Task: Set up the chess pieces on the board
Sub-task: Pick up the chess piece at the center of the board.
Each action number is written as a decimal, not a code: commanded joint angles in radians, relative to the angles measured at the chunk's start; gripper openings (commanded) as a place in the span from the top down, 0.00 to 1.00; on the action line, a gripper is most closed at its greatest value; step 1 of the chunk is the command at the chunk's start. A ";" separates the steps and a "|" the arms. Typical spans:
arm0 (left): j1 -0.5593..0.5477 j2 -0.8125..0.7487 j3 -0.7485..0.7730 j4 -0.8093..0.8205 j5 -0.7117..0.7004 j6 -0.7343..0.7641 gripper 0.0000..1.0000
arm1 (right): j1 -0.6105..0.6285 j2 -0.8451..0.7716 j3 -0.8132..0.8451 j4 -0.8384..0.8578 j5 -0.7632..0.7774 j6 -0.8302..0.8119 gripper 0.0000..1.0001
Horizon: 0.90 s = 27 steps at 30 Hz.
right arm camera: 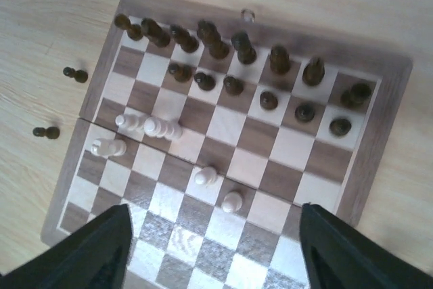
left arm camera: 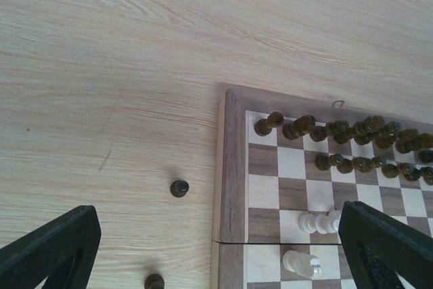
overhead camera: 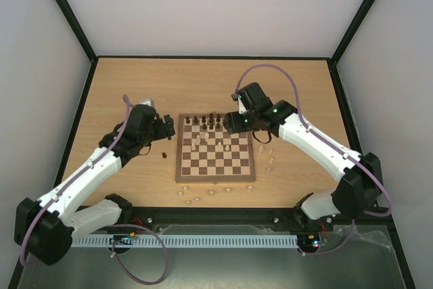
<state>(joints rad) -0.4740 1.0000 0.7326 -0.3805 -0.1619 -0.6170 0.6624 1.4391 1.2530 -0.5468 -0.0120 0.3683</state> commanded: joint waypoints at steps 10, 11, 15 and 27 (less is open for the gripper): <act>0.030 0.312 0.180 -0.138 -0.041 0.040 0.00 | 0.003 -0.198 -0.309 0.175 -0.152 0.047 0.01; 0.034 0.327 0.174 -0.130 -0.038 0.038 0.01 | 0.003 -0.208 -0.320 0.186 -0.167 0.048 0.01; 0.044 0.395 0.164 -0.092 -0.025 0.025 0.01 | 0.003 -0.227 -0.328 0.196 -0.198 0.048 0.01; 0.044 0.559 0.143 0.022 -0.003 0.001 0.35 | 0.003 -0.249 -0.343 0.213 -0.237 0.047 0.03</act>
<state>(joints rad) -0.4332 1.5238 0.8677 -0.3901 -0.1627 -0.6128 0.6624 1.2152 0.9279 -0.3378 -0.2283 0.4118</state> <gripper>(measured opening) 0.691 0.973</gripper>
